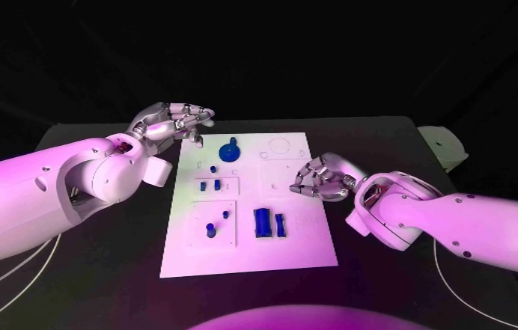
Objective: Assemble the parts on the task board
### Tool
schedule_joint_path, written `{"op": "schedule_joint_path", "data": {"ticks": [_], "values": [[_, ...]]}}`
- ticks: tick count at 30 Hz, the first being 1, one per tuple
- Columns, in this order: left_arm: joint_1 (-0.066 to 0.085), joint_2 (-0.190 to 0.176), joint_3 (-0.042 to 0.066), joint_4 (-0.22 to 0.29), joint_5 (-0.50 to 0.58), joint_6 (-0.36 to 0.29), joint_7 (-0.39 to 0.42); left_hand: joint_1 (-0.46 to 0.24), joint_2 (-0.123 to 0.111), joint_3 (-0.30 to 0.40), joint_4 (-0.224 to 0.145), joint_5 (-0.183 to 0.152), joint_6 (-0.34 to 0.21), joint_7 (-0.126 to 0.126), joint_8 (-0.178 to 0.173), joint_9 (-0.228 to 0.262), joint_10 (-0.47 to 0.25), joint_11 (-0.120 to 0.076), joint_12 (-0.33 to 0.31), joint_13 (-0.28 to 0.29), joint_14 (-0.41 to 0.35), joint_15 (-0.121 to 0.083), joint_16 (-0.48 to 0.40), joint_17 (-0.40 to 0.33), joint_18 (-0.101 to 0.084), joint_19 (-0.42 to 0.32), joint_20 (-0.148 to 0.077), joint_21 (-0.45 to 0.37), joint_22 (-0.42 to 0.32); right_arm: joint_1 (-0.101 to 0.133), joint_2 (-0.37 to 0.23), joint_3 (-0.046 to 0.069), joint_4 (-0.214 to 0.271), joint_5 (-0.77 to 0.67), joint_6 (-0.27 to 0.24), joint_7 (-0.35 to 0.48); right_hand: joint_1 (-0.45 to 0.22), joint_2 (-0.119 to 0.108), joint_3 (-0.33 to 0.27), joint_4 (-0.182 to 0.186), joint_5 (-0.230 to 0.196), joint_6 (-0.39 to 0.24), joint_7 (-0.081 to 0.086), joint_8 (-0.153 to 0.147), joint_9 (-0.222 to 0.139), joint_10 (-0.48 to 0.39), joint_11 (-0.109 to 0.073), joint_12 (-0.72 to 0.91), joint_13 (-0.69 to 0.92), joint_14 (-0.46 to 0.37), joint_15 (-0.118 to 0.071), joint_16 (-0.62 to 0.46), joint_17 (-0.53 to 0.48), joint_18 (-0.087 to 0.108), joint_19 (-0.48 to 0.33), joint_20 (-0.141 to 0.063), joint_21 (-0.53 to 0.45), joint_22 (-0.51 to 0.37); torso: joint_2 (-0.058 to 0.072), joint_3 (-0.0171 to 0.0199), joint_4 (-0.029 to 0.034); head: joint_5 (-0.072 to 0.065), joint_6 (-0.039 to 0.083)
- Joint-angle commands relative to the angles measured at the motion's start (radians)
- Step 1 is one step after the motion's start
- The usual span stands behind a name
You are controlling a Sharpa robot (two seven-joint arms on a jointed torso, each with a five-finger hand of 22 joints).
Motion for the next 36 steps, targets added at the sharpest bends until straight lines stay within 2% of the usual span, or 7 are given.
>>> {"op": "schedule_joint_path", "data": {"ticks": [1, 23, 24, 26, 27, 33, 36], "values": [[-0.007, 0.015, -0.001, -0.020, 0.021, 0.016, 0.091, -0.011, -0.004, -0.010, 0.009, -0.004, -0.021, 0.004, 0.002, -0.001, -0.019, 0.003, 0.001, -0.005, -0.045, 0.006, -0.037, -0.016, 0.005, -0.033, 0.002, -0.036, -0.019, 0.021, 0.016, 0.002, -0.065, 0.317, -0.031, 0.273, 0.037, 0.005, -0.009, 0.003, 0.001, -0.027, 0.011, -0.013, -0.002, -0.108, 0.013, -0.213, -0.082, 0.013, 0.017, -0.095, -0.014, 0.045, -0.035, 0.016, -0.211, 0.119, -0.021, -0.0105, -0.0012, 0.000, 0.023], [-0.091, 0.178, -0.001, -0.269, 0.166, -0.104, 0.251, 0.032, 0.006, -0.069, 0.042, -0.011, -0.110, -0.021, -0.032, -0.058, -0.083, 0.098, -0.297, -0.148, -0.275, 0.142, -0.868, -0.287, 0.003, -0.223, 0.161, -0.735, -0.479, 0.067, 0.288, 0.027, -0.551, 0.753, 0.114, 0.509, 0.155, 0.006, 0.184, -0.015, -0.070, -0.095, 0.099, -0.176, -0.183, -0.298, 0.128, -0.916, -1.002, -0.450, 0.164, -1.203, -0.833, 0.149, -0.440, 0.163, -1.274, -0.786, -0.096, -0.0062, 0.0012, 0.025, 0.153], [-0.088, 0.169, -0.003, -0.255, 0.117, -0.076, 0.192, -0.388, 0.196, -0.482, -0.119, -0.236, -0.896, -0.181, -0.306, -0.245, -1.059, -0.109, -0.368, -0.212, -1.098, -0.034, -1.161, -0.424, -0.178, -1.079, -0.126, -0.853, -0.572, 0.068, 0.279, 0.026, -0.539, 0.687, 0.058, 0.434, -0.259, 0.163, -0.230, -0.285, -0.224, -0.955, -0.096, -0.324, -0.690, -0.622, -0.015, -1.029, -1.307, -0.746, 0.059, -1.473, -1.308, -0.038, -0.739, -0.045, -1.335, -1.307, -0.087, -0.0127, -0.0016, 0.022, 0.141], [-0.089, 0.168, -0.002, -0.253, 0.117, -0.080, 0.192, -0.418, 0.196, -0.482, -0.119, -0.236, -0.896, -0.181, -0.306, -0.245, -1.059, -0.109, -0.368, -0.212, -1.098, -0.034, -1.161, -0.424, -0.178, -1.079, -0.126, -0.853, -0.572, 0.066, 0.278, 0.028, -0.535, 0.691, 0.054, 0.436, -0.289, 0.163, -0.230, -0.285, -0.224, -0.955, -0.096, -0.324, -0.690, -0.636, -0.015, -1.029, -1.307, -1.466, 0.059, -1.473, -1.308, -0.038, -1.466, -0.045, -1.335, -1.307, -0.089, -0.0103, -0.0001, 0.024, 0.143], [-0.090, 0.168, -0.002, -0.250, 0.117, -0.086, 0.193, -0.443, 0.196, -0.482, -0.119, -0.236, -0.896, -0.181, -0.306, -0.245, -1.059, -0.109, -0.368, -0.212, -1.098, -0.034, -1.161, -0.424, -0.178, -1.079, -0.126, -0.853, -0.572, 0.064, 0.277, 0.030, -0.529, 0.696, 0.050, 0.440, -0.327, 0.163, -0.230, -0.285, -0.224, -0.955, -0.096, -0.324, -0.690, -1.357, -0.015, -1.029, -1.307, -1.466, 0.059, -1.473, -1.308, -0.038, -1.466, -0.045, -1.335, -1.307, -0.091, -0.0077, 0.0017, 0.026, 0.146], [-0.105, 0.163, 0.006, -0.203, 0.117, -0.170, 0.201, -1.346, 0.196, -0.482, -0.119, -0.236, -0.896, -0.181, -0.306, -0.245, -1.059, -0.109, -0.368, -0.212, -1.098, -0.034, -1.161, -0.424, -0.178, -1.079, -0.126, -0.853, -0.572, 0.034, 0.259, 0.060, -0.445, 0.777, -0.024, 0.492, -0.536, 0.163, -0.230, -0.285, -0.224, -0.955, -0.096, -0.324, -0.690, -1.357, -0.015, -1.029, -1.307, -1.466, 0.059, -1.473, -1.308, -0.038, -1.466, -0.045, -1.335, -1.307, -0.121, 0.0281, 0.0255, 0.055, 0.180], [-0.118, 0.159, 0.013, -0.159, 0.117, -0.250, 0.209, -1.346, 0.196, -0.482, -0.119, -0.236, -0.896, -0.181, -0.306, -0.245, -1.059, -0.109, -0.368, -0.212, -1.098, -0.034, -1.161, -0.424, -0.178, -1.079, -0.126, -0.853, -0.572, 0.005, 0.241, 0.089, -0.365, 0.853, -0.094, 0.541, -1.242, 0.163, -0.230, -0.285, -0.224, -0.955, -0.096, -0.324, -0.690, -1.357, -0.015, -1.029, -1.307, -1.466, 0.059, -1.473, -1.308, -0.038, -1.466, -0.045, -1.335, -1.307, -0.129, 0.0385, 0.0324, 0.063, 0.190]]}}
